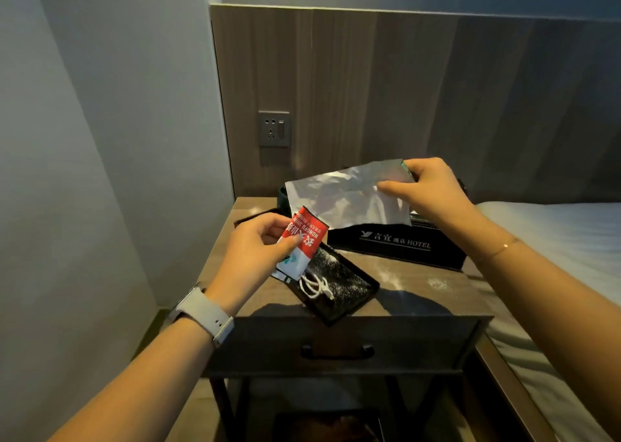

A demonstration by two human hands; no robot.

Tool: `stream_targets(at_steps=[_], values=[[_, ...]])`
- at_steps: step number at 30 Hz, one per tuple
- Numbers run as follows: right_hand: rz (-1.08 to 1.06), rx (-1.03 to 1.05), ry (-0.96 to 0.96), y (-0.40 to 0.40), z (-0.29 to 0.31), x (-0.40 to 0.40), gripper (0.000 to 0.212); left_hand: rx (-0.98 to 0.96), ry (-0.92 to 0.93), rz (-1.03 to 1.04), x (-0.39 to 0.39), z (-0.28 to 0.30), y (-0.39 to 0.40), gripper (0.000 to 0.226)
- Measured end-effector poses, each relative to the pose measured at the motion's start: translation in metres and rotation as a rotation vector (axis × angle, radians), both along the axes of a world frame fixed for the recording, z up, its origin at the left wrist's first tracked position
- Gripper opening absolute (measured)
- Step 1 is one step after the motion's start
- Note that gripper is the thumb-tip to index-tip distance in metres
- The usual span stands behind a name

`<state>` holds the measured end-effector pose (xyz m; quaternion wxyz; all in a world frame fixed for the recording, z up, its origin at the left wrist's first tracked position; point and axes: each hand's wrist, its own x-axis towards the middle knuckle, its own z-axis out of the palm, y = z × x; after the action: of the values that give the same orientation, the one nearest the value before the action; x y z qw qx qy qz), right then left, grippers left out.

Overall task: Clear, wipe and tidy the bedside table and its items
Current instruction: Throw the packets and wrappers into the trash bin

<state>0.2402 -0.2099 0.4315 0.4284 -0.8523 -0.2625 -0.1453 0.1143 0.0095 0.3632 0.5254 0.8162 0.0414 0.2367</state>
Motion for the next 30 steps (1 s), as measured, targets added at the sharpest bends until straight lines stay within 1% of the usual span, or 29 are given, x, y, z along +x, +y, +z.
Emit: stream_targets(at_steps=[3,6,10,13,15,17,20,21,23,25,28,30], values=[[0.014,-0.036,0.087,-0.023,-0.018,-0.038,0.014,0.005,0.048,-0.011,-0.031,-0.009,-0.016,0.011],[0.012,-0.072,0.194,-0.043,-0.044,-0.064,0.017,-0.002,0.141,-0.036,-0.056,-0.027,-0.028,0.012],[0.042,-0.159,0.306,-0.065,-0.086,-0.096,0.008,-0.022,0.235,-0.073,-0.081,-0.069,-0.04,0.013],[0.079,-0.277,0.356,-0.068,-0.124,-0.112,0.011,0.051,0.372,-0.103,-0.092,-0.101,-0.047,0.013],[0.089,-0.394,0.393,-0.066,-0.153,-0.117,0.016,0.104,0.49,-0.121,-0.095,-0.125,-0.053,0.014],[0.084,-0.539,0.39,-0.061,-0.185,-0.12,0.02,0.177,0.588,-0.118,-0.096,-0.15,-0.058,0.015],[0.066,-0.726,0.31,-0.049,-0.227,-0.126,0.004,0.219,0.734,-0.118,-0.089,-0.185,-0.064,0.014],[0.067,-0.773,0.287,-0.045,-0.241,-0.128,0.006,0.217,0.77,-0.106,-0.087,-0.196,-0.065,0.014],[0.071,-0.831,0.296,-0.037,-0.268,-0.129,0.012,0.243,0.803,-0.074,-0.08,-0.218,-0.066,0.012],[0.058,-0.859,0.365,-0.031,-0.288,-0.127,0.016,0.314,0.827,-0.054,-0.076,-0.24,-0.065,0.011],[0.081,-0.914,0.461,-0.028,-0.304,-0.125,0.016,0.385,0.892,-0.06,-0.076,-0.269,-0.065,0.011],[0.122,-0.967,0.474,-0.026,-0.309,-0.126,0.017,0.419,0.921,-0.101,-0.077,-0.284,-0.067,0.01]])
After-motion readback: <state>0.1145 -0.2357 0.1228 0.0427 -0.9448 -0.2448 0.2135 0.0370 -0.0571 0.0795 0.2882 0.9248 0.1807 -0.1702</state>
